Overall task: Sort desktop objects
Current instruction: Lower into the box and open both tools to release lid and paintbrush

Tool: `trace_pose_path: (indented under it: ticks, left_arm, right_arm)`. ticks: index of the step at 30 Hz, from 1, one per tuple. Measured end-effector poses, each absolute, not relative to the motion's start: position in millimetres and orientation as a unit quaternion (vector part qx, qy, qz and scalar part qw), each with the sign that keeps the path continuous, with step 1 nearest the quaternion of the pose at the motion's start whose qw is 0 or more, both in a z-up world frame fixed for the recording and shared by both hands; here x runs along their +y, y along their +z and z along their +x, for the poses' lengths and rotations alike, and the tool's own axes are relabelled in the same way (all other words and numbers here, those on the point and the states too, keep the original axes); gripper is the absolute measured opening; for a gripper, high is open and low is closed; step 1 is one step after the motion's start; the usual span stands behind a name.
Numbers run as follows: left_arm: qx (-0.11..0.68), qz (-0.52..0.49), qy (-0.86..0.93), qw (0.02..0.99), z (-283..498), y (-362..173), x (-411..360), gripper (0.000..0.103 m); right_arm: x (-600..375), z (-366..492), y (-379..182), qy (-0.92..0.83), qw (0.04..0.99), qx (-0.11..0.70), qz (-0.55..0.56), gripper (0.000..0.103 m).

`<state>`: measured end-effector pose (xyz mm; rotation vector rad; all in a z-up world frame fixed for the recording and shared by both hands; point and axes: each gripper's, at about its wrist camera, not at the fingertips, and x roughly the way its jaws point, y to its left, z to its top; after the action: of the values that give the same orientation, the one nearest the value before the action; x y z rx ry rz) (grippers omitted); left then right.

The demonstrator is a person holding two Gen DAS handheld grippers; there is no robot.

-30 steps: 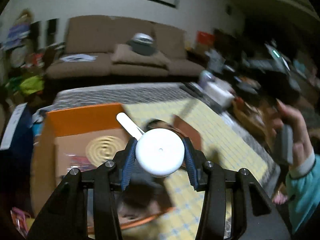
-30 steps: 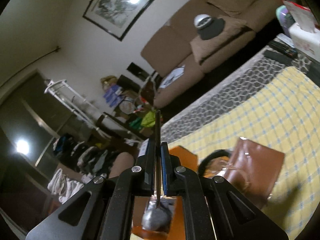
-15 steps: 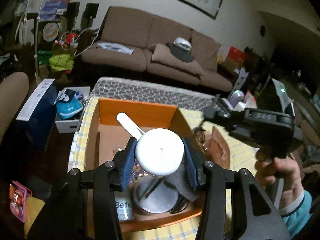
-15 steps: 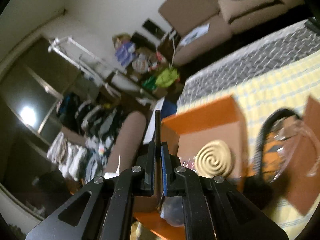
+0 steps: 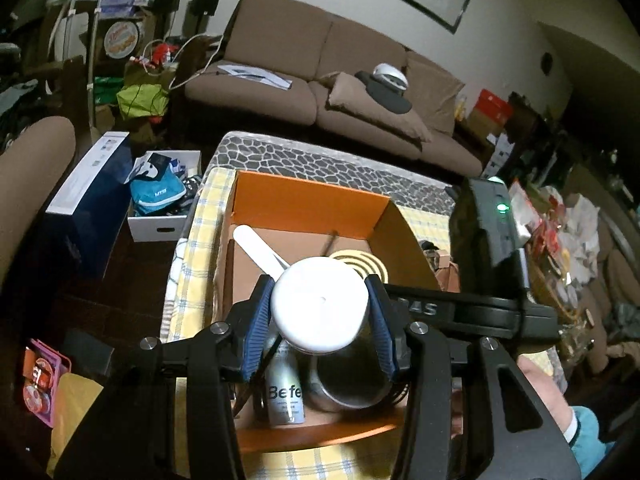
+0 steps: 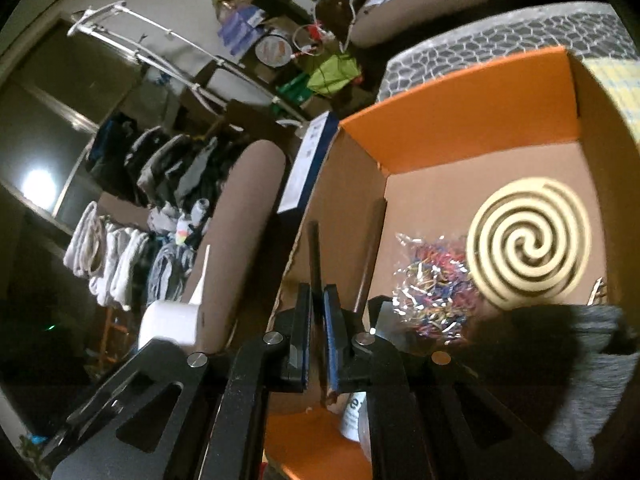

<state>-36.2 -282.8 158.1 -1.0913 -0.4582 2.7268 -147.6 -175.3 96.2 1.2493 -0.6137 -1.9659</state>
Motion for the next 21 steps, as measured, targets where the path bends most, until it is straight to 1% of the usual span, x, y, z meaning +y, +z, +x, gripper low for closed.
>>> trace_pose_path:
  ticks: [1,3,6,7,9,14,18,21]
  left_arm:
    - [-0.154,-0.366,0.914,0.083,-36,157,-284,0.043]
    - [-0.158,-0.366,0.914,0.082,-37,157,-287,0.043]
    - [-0.161,-0.372,0.910,0.082,-38,152,-291,0.043]
    - [-0.160,-0.374,0.910,0.082,-40,150,-291,0.043]
    - [-0.158,-0.379,0.908,0.084,-43,147,-290,0.043]
    - [-0.146,-0.395,0.902,0.095,-51,137,-277,0.043]
    - [-0.133,-0.414,0.896,0.094,-67,117,-264,0.043]
    - [-0.128,-0.426,0.892,0.079,-85,99,-261,0.043]
  right_arm:
    - [-177,-149,93,-0.761,0.354,-0.244,0.486,0.010]
    - [-177,-151,86,-0.757,0.344,-0.253,0.494,0.022]
    - [-172,-154,87,-0.761,0.333,-0.255,0.495,0.031]
    - [-168,-155,88,-0.762,0.331,-0.260,0.492,0.032]
    - [-160,-158,93,-0.765,0.331,-0.267,0.483,0.041]
    - [-135,-163,107,-0.780,0.308,-0.278,0.469,0.044]
    - [-118,-164,115,-0.784,0.298,-0.290,0.460,0.049]
    - [-109,-164,118,-0.786,0.293,-0.293,0.459,0.050]
